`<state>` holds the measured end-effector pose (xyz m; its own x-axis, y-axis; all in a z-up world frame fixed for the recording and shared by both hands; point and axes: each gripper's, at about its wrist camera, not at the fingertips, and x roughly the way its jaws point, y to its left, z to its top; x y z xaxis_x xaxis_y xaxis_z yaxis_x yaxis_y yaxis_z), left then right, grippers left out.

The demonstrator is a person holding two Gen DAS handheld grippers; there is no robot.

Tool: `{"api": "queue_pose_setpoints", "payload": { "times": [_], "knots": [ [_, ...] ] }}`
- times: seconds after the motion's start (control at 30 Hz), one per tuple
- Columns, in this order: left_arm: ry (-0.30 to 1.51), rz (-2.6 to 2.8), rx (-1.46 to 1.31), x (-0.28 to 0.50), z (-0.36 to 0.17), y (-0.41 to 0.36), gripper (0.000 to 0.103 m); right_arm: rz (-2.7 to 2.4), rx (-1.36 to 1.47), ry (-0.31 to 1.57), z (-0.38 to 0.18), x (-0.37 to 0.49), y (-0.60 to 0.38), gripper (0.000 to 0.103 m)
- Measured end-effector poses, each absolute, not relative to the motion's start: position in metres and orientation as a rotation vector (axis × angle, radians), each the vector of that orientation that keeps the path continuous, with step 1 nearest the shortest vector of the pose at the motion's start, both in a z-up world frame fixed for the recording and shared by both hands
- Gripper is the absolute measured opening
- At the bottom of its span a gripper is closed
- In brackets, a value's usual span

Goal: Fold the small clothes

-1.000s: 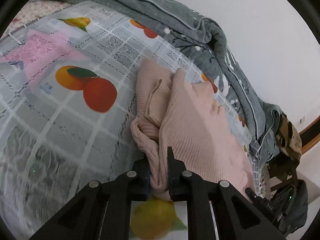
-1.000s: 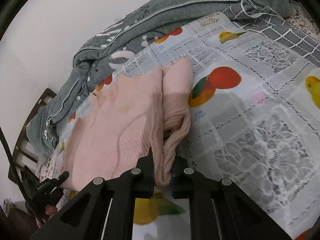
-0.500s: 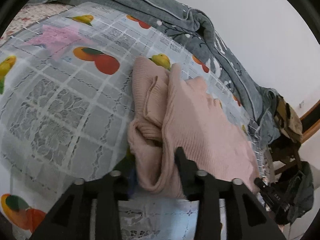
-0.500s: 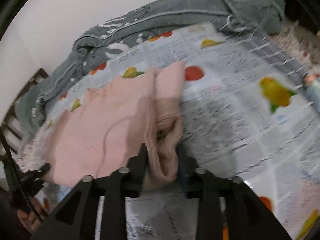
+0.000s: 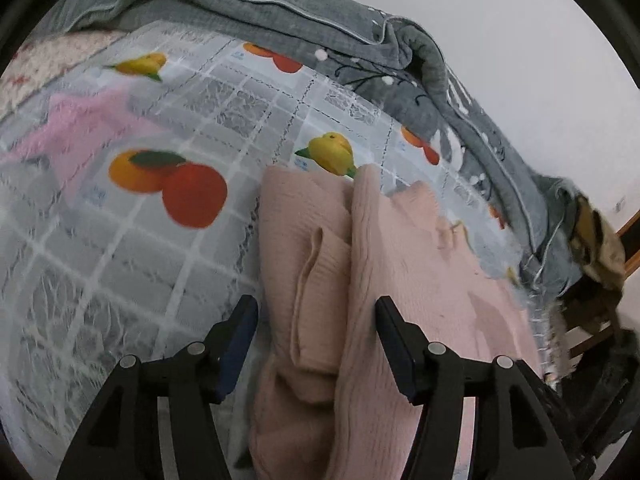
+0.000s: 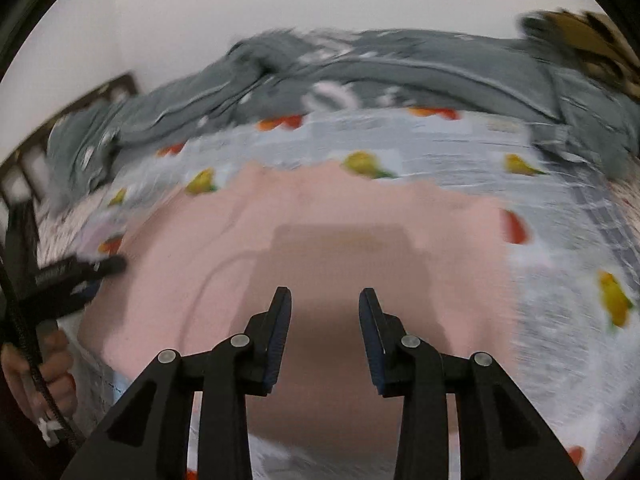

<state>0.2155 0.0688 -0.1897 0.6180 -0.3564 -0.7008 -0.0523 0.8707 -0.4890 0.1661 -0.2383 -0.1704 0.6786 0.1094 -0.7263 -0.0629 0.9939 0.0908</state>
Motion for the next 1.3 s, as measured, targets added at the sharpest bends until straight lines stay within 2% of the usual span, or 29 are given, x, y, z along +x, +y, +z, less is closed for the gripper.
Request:
{"api": "queue_pose_setpoints", "payload": {
  "times": [0.7, 1.3],
  "knots": [
    [0.874, -0.221, -0.43, 0.218, -0.192, 0.065, 0.059, 0.002, 0.003, 1.041, -0.187, 0.3, -0.204, 0.035],
    [0.904, -0.242, -0.408, 0.205, -0.19, 0.055, 0.062, 0.064, -0.065, 0.912, -0.164, 0.153, -0.21, 0.035]
  ]
}}
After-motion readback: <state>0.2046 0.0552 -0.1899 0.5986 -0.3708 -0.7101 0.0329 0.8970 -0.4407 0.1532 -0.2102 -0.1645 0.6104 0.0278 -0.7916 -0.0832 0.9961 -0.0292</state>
